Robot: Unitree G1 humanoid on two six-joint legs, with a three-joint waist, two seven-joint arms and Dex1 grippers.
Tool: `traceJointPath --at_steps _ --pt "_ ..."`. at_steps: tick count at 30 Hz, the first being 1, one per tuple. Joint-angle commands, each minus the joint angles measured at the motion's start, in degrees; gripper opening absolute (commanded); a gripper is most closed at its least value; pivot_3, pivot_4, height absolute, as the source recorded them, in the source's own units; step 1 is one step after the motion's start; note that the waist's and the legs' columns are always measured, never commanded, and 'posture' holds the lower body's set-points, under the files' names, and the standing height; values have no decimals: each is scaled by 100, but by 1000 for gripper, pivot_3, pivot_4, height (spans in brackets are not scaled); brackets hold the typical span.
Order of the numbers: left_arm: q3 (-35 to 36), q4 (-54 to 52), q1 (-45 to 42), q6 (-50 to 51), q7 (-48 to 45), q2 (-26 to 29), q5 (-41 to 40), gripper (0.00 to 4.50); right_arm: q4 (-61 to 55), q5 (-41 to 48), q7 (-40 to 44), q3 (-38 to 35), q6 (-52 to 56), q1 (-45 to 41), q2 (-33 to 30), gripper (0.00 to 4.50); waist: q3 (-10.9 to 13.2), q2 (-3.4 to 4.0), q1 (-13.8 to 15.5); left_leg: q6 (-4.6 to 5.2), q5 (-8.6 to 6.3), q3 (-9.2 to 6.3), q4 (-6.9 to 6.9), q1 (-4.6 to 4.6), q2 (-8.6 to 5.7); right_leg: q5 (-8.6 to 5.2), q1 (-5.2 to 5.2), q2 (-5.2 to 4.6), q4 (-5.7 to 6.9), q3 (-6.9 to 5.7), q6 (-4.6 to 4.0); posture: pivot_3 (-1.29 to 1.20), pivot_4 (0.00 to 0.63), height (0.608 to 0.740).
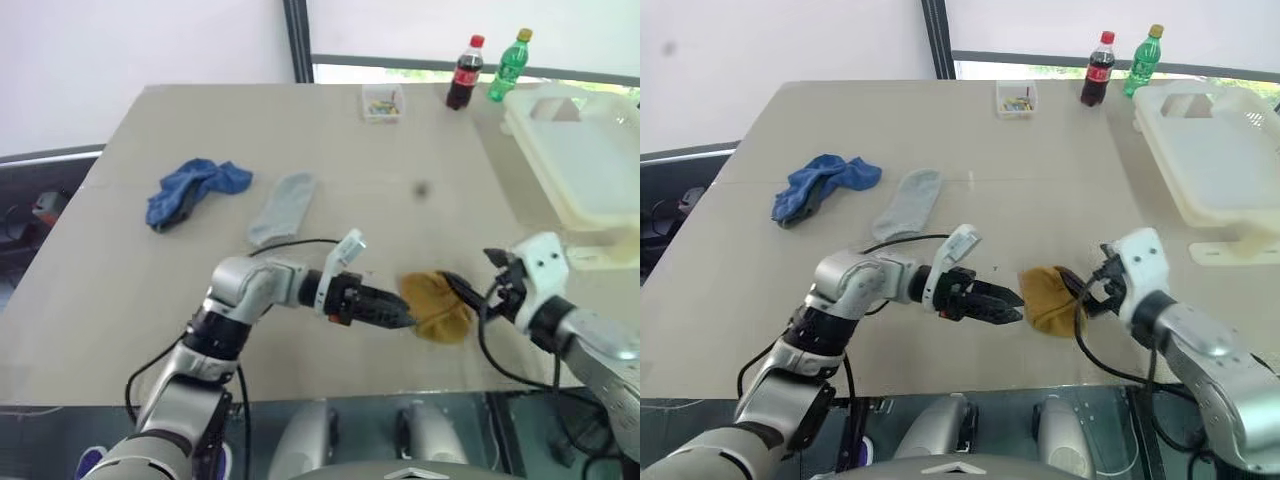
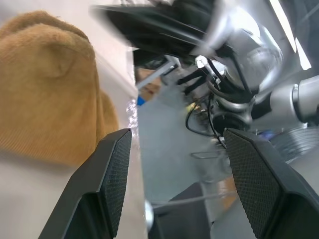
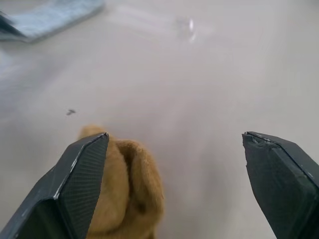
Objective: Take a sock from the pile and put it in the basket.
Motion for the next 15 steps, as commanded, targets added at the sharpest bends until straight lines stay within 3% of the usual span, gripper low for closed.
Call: traceJointPath --at_steps 1,11,15 --pt "164 -654 289 -422 87 210 -28 3170 418 -86 -361 114 565 -175 155 4432 -1 0 18 -1 1 3 5 -33 -5 1 -29 -2 5 3 1 0 150 740" --pt "518 -1546 1066 -1991 200 1264 535 3170 -392 710 44 -244 1743 322 -211 4432 -1 1 11 9 -4 10 2 -31 -9 1 -38 2 4 -2 3 0 150 740" --pt "518 -1475 1174 -2625 239 1318 806 3170 -459 926 136 -328 2015 194 -326 4432 0 1 0 27 -14 15 9 -25 -7 2 -40 6 21 0 4 0 150 740"
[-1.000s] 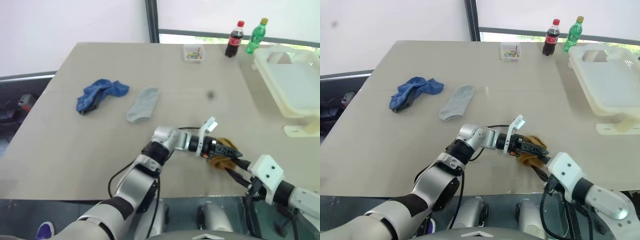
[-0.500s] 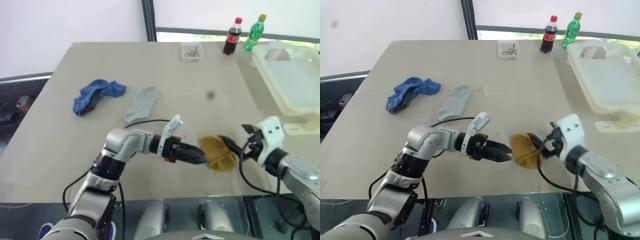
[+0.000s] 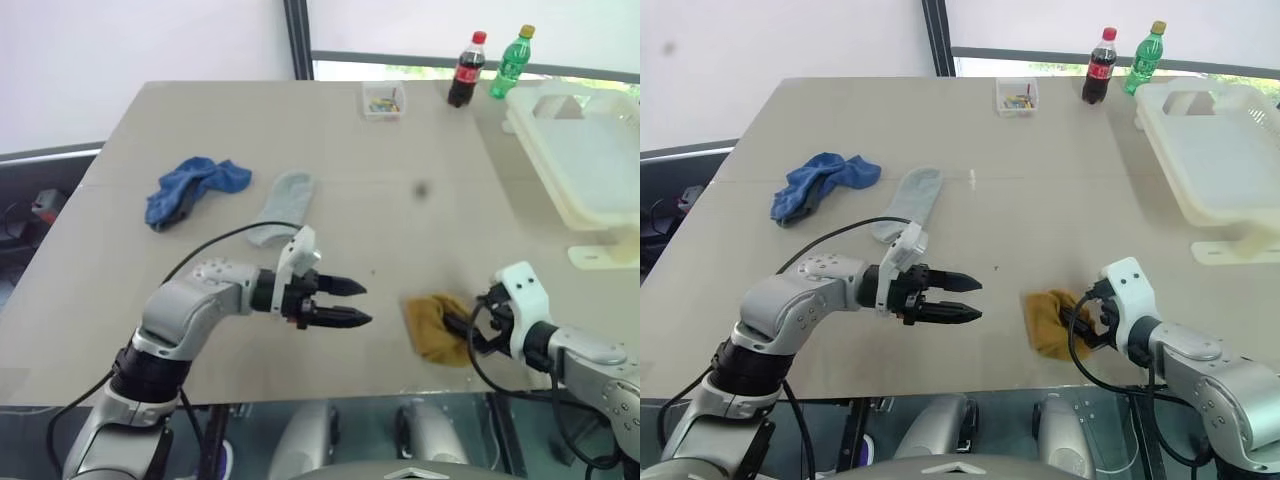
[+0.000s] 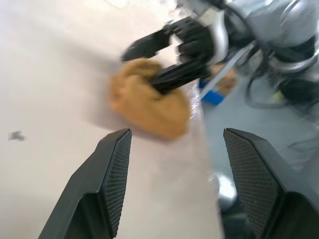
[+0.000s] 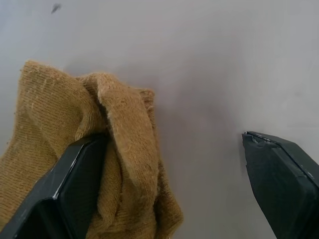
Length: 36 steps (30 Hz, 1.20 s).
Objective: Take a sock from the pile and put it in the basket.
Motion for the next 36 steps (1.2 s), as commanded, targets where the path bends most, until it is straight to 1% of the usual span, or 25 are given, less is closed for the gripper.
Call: traceJointPath --at_steps 1,4,7,8,10,13,14,15,17,18,19,20,21,24,27,30,33,36 --pt "44 -88 7 -547 -22 14 178 3170 -211 168 110 6 238 -16 -185 4432 0 0 16 0 0 -1 0 0 2 0 0 2 2 -1 0 0 150 740" --pt "98 123 -49 -833 -62 -96 196 3170 -299 210 199 205 244 85 -361 4432 0 -1 16 0 0 -3 1 0 3 0 0 5 0 -2 0 0 150 740" --pt "47 360 -142 -1170 -127 -96 381 3170 -337 205 275 430 197 175 -563 4432 0 -1 9 0 0 -1 1 -2 2 0 0 6 -3 -1 0 0 150 740" --pt "34 413 -176 -1190 -164 -91 380 3170 -312 190 317 541 153 220 -634 4432 -1 -3 8 0 0 -1 1 -2 2 0 0 8 -3 -1 0 0 150 740" --pt "-2 484 -232 -1247 -226 -100 393 3170 -156 -57 358 993 -53 308 -916 4432 -1 -2 4 0 0 -1 1 -1 3 0 0 9 -2 -2 0 0 150 740" --pt "-49 579 -306 -1337 -255 -125 456 3170 42 -387 539 1696 -465 436 -1344 3644 -6 -10 -6 1 0 -1 3 2 4 0 2 11 -1 -2 0 0 150 740" --pt "-64 619 -346 -1363 -273 -123 480 3170 97 -485 622 1928 -613 473 -1483 3252 -12 -19 -2 1 0 -2 3 4 4 0 4 12 -1 -3 0 0 150 740" --pt "-73 646 -373 -1379 -288 -121 497 3170 137 -553 680 2072 -731 499 -1575 2815 -20 -31 1 1 0 -5 3 7 5 -1 9 13 -3 -7 1 0 150 740" --pt "-55 713 -443 -1381 -287 -140 511 3170 251 -732 760 2307 -958 522 -1733 1789 -40 -59 2 1 -1 -8 3 16 7 -1 19 15 -6 -10 1 0 150 740" --pt "-48 745 -469 -1400 -281 -147 531 3170 322 -803 799 2364 -1073 539 -1771 1422 -44 -68 4 1 -1 -10 3 23 8 -1 28 15 -8 -12 1 0 150 740" --pt "-42 770 -486 -1424 -267 -156 553 3170 385 -862 835 2400 -1178 556 -1799 890 -47 -76 6 1 -1 -12 3 32 9 -1 39 15 -12 -13 1 0 150 740" --pt "-40 786 -493 -1445 -260 -160 569 3170 425 -901 866 2415 -1253 572 -1812 401 -48 -81 10 2 -2 -15 2 58 10 -1 71 15 -23 -17 1 0 150 740" --pt "-32 791 -487 -1462 -246 -160 579 3170 466 -948 897 2413 -1367 595 -1808 26 -51 -85 12 6 -5 -15 1 87 10 -2 101 13 -31 -18 2 0 150 740" --pt "8 803 -453 -1524 -162 -181 623 3170 558 -984 957 2271 -1592 635 -1710 26 -64 -105 23 7 -6 -15 1 91 11 -2 103 10 -31 -16 2 0 150 740" --pt "87 799 -447 -1521 -43 -253 597 3170 693 -897 916 1844 -1916 554 -1345 26 -68 -113 19 7 -6 -16 1 93 13 -2 103 11 -28 -16 1 0 150 740" --pt "190 739 -453 -1414 75 -327 475 3170 868 -513 893 1066 -2343 367 -629 26 -63 -110 -20 6 -5 -13 2 92 17 -1 103 13 -21 -10 1 0 150 740" --pt "308 693 -467 -1328 275 -428 382 3170 1052 116 863 262 -2541 105 43 26 -29 -62 -56 6 -5 -6 4 91 15 0 97 11 -12 -2 2 0 150 740" --pt "565 705 -463 -1554 459 -742 197 3170 1375 839 638 -487 -2474 -301 551 26 -6 -35 -64 6 -5 -5 3 85 13 0 91 10 -5 -1 2 0 150 740"
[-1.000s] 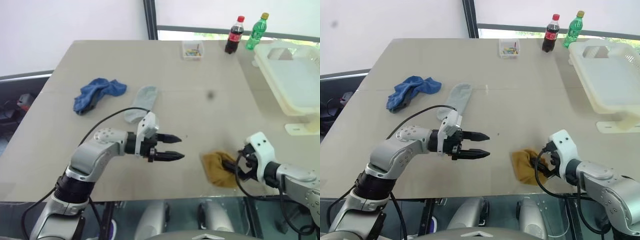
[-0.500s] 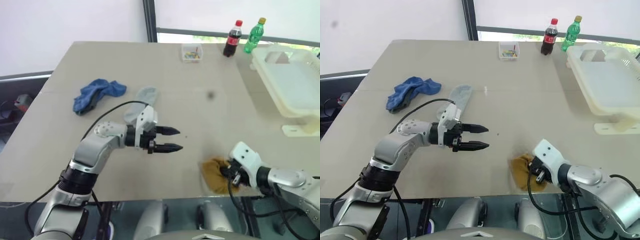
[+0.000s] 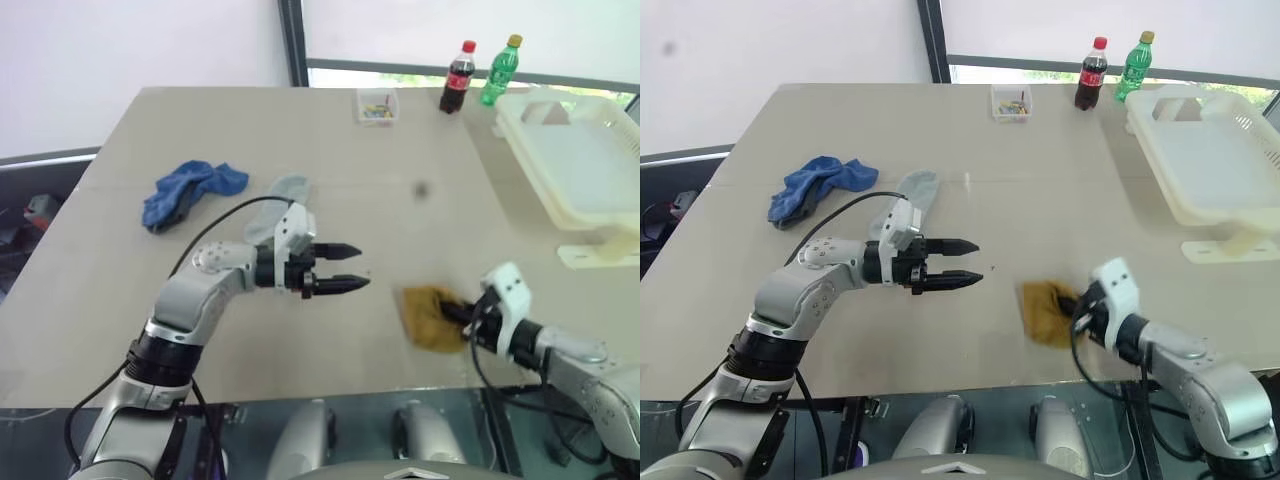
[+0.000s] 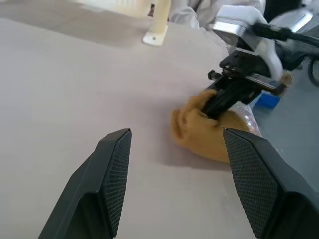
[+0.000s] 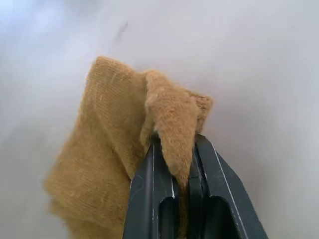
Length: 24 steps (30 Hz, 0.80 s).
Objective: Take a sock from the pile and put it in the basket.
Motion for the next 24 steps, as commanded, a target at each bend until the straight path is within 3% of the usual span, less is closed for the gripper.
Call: traceJointPath --at_steps 1,6,10,17,24 --pt "346 -154 -90 -183 197 -251 -272 3170 191 853 -279 -928 -68 -499 370 26 11 14 -1 0 0 0 0 -1 0 0 -1 0 0 -1 0 0 150 740" --pt "432 -153 -318 -73 358 -508 -452 3170 756 1689 -921 -1751 -40 -1475 579 26 28 30 -11 -2 2 2 -4 -28 -6 0 -34 -2 0 1 -1 0 150 740" --pt "460 -36 -599 -32 623 -848 -524 3170 2152 1805 -1735 -2500 -349 -3115 197 26 36 41 -42 -3 2 12 -1 -33 -12 1 -40 -5 3 7 0 0 150 740" --pt "586 174 -1079 -37 1019 -1302 -609 3170 5194 876 -2583 -2822 -1017 -5321 -945 26 51 61 -68 -26 17 16 -3 -86 -6 0 -94 7 5 10 -1 0 150 740" --pt "715 158 -1532 -100 1452 -1599 -620 3170 8640 -295 -2756 -2482 -1823 -6451 -1658 26 53 60 -77 -24 17 50 -14 -105 -18 2 -114 -12 -7 32 1 0 150 740"
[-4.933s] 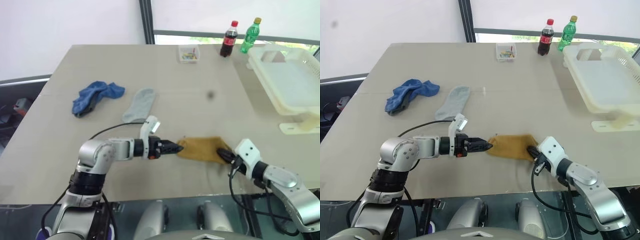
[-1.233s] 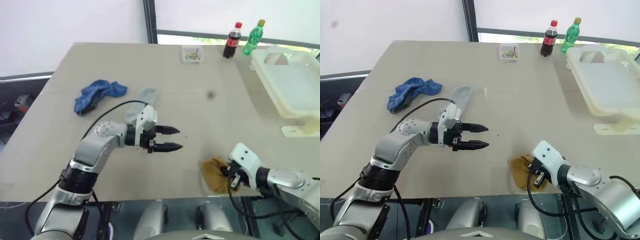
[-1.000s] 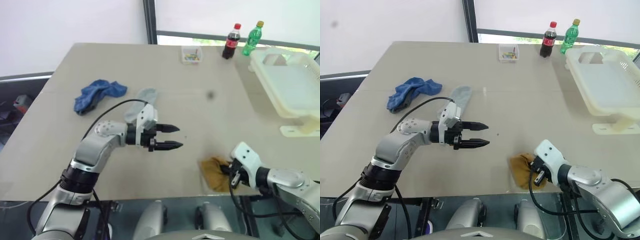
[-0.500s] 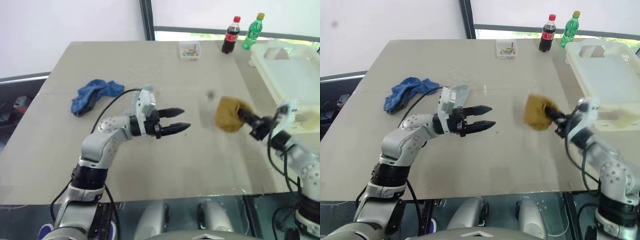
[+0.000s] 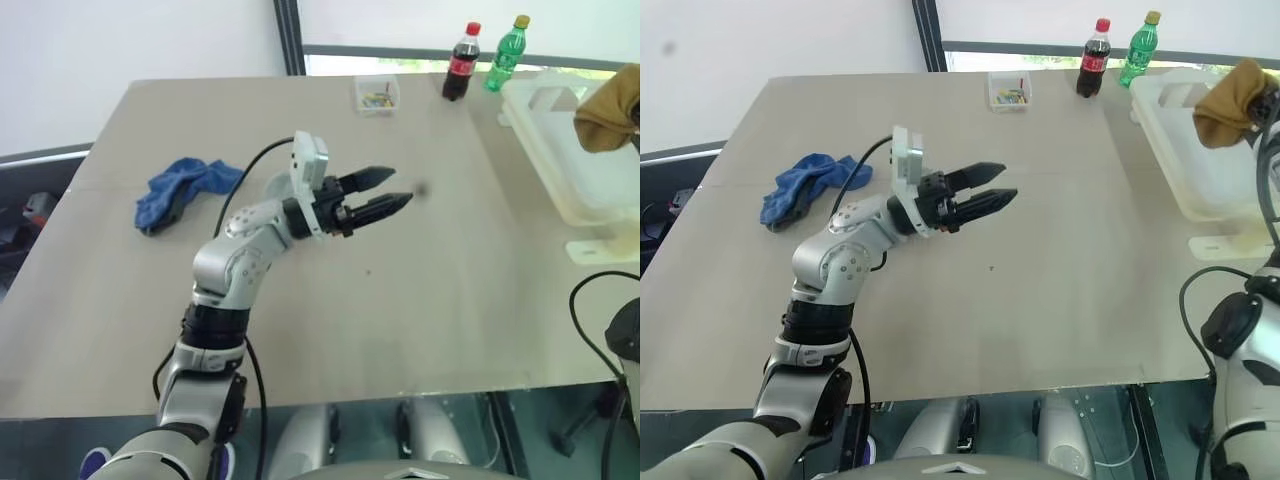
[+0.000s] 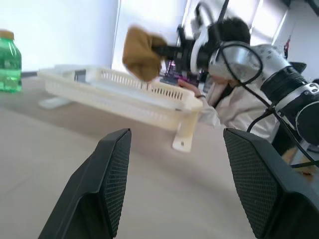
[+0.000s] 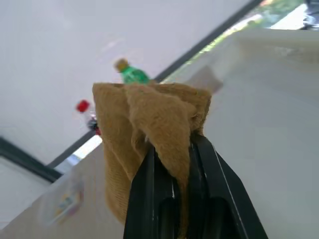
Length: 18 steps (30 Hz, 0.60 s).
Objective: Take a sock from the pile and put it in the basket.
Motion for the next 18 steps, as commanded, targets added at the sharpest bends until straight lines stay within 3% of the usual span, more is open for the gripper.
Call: traceJointPath --at_steps 1,7,10,16,18 --pt "136 -161 -307 -104 187 -105 -104 3170 1562 -618 1 171 -728 -449 -285 26 0 0 2 0 0 2 2 2 2 0 0 1 2 0 0 0 150 740" --pt "57 -144 -484 -202 222 -197 -54 3170 2912 -1187 43 326 -1386 -552 -342 26 -4 -12 46 -1 0 -6 3 1 8 0 11 8 -7 -12 0 0 150 740" --pt "47 -157 -484 -171 160 -181 -107 3170 3078 -1339 76 361 -1412 -556 -376 898 -6 -20 80 -1 0 -27 14 1 6 0 27 6 -14 -26 0 0 150 740" --pt "-26 -143 -418 -167 58 -76 -30 3170 2942 -1351 332 304 -1045 -681 -591 3304 -5 -19 32 -3 1 -28 12 1 9 0 26 10 -13 -28 0 0 150 740" --pt "-56 -112 -403 -193 58 -45 40 3170 2776 -1351 534 338 -883 -695 -623 3304 -5 -18 19 -3 1 -27 11 1 10 0 26 11 -13 -27 0 0 150 740"
